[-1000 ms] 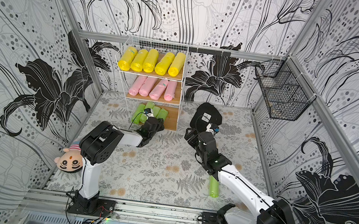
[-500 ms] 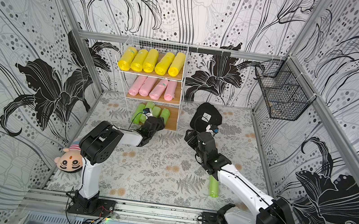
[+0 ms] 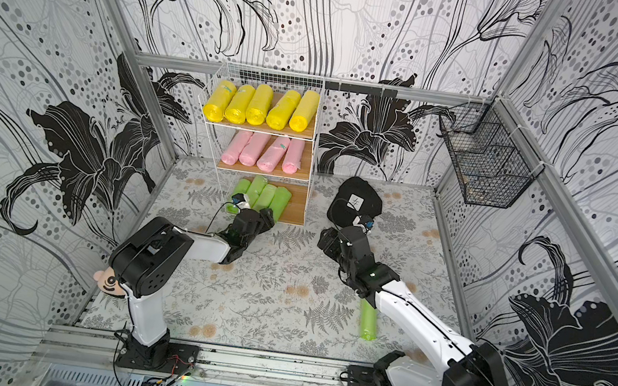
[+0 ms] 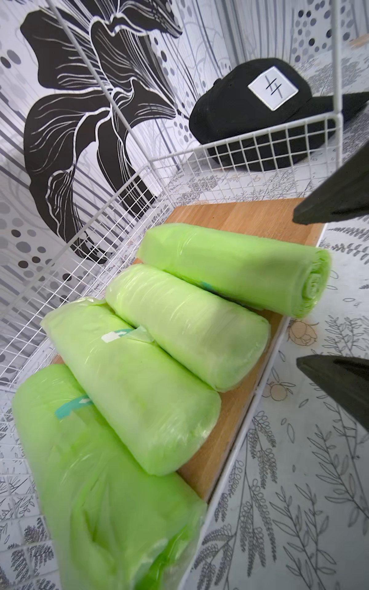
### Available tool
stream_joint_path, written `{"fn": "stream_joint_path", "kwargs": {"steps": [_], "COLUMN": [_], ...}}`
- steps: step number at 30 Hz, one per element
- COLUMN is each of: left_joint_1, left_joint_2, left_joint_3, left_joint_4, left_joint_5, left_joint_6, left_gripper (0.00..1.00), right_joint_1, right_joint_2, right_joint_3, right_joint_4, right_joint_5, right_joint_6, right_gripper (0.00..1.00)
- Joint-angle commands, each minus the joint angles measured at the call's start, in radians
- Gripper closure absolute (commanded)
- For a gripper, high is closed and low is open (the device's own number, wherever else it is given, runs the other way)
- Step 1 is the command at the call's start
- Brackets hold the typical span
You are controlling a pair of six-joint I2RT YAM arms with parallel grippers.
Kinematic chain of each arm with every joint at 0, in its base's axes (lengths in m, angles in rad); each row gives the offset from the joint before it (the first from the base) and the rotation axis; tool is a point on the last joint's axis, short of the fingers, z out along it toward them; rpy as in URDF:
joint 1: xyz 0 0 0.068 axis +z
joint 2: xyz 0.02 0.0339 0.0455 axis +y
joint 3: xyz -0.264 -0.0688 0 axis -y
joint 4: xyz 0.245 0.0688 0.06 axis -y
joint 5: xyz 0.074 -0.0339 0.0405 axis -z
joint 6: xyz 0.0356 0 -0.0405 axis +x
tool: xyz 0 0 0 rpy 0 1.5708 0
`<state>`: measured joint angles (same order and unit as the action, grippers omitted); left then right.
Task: Sort the rolls of trash bags by color and place them on the shelf
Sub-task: Place the roll of trash bags on the shelf.
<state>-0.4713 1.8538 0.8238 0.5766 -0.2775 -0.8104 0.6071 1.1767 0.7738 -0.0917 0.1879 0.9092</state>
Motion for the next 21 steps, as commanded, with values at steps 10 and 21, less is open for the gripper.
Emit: {"fn": "stream_joint_path", "kwargs": {"steps": [10, 21], "left_joint_1": [0.003, 0.037], "left_joint_2": [0.06, 0.156], "left_joint_3": [0.042, 0.16], "left_joint_4": [0.074, 0.057], "left_joint_5": [0.113, 0.138], "left_joint_6": [0.025, 0.03], "left_gripper": [0.73, 0.75], "right_joint_1": [-0.005, -0.027], "right_joint_2": [0.019, -0.006], "right_joint_3": [-0.016, 0.004], "right_joint_4": [-0.026, -0.173], "right_joint_5": [-0.009, -0.011], "right_joint_6": [-0.027, -0.099], "right_gripper": [0.14, 0.14]}}
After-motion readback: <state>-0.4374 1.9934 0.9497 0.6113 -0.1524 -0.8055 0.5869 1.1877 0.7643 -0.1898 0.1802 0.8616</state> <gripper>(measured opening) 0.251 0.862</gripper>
